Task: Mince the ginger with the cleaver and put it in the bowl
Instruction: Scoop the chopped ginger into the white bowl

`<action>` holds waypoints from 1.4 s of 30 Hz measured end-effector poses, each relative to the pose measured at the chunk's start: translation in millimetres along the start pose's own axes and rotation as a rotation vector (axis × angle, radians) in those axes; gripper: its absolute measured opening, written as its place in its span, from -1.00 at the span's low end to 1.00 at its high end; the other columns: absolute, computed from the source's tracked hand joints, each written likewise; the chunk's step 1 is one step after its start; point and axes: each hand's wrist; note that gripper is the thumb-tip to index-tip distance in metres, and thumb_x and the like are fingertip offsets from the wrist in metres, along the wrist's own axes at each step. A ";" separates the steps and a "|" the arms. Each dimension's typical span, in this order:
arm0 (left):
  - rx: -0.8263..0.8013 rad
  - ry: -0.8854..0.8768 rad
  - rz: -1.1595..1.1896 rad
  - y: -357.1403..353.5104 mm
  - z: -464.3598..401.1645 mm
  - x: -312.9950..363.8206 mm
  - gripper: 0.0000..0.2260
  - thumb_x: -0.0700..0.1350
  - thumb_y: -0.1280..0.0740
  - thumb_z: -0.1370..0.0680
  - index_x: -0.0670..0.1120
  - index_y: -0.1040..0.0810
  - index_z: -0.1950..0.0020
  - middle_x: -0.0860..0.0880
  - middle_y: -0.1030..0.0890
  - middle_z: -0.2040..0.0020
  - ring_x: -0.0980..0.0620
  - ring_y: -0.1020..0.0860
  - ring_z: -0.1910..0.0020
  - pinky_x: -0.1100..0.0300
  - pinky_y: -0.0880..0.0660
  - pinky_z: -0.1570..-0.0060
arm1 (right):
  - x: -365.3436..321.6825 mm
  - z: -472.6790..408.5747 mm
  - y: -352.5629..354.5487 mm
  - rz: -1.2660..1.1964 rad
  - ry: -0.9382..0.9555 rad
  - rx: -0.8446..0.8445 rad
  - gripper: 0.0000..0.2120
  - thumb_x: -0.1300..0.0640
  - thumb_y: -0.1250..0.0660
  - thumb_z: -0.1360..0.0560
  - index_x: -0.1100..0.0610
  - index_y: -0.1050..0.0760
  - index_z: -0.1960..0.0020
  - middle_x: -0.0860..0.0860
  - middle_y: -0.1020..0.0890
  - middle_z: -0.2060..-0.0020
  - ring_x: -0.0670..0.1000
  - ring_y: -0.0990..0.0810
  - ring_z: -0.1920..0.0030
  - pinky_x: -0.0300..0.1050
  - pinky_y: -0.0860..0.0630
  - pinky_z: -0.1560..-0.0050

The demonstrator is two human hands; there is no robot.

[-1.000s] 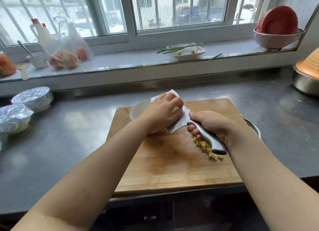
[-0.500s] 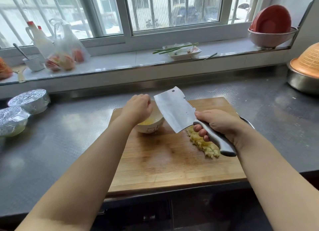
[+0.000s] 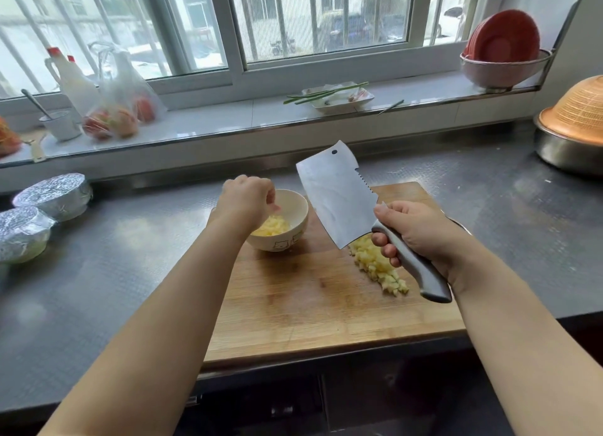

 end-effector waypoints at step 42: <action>-0.263 -0.006 0.880 -83.2 31.5 168.0 -0.62 -0.04 0.03 -0.70 -0.24 -0.50 -0.16 -0.16 -0.55 -0.17 -0.10 -0.47 -0.20 0.05 -0.33 -0.24 | 63.1 14.5 42.5 0.122 -0.215 0.276 -0.80 0.17 -0.26 -0.60 0.17 -0.38 0.18 0.07 -0.47 0.45 -0.08 -0.41 0.58 -0.27 -0.44 0.57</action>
Point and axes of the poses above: each hand's wrist, its own z-axis away from the middle knuckle, its own y-axis out of the back of the hand, x = y × z
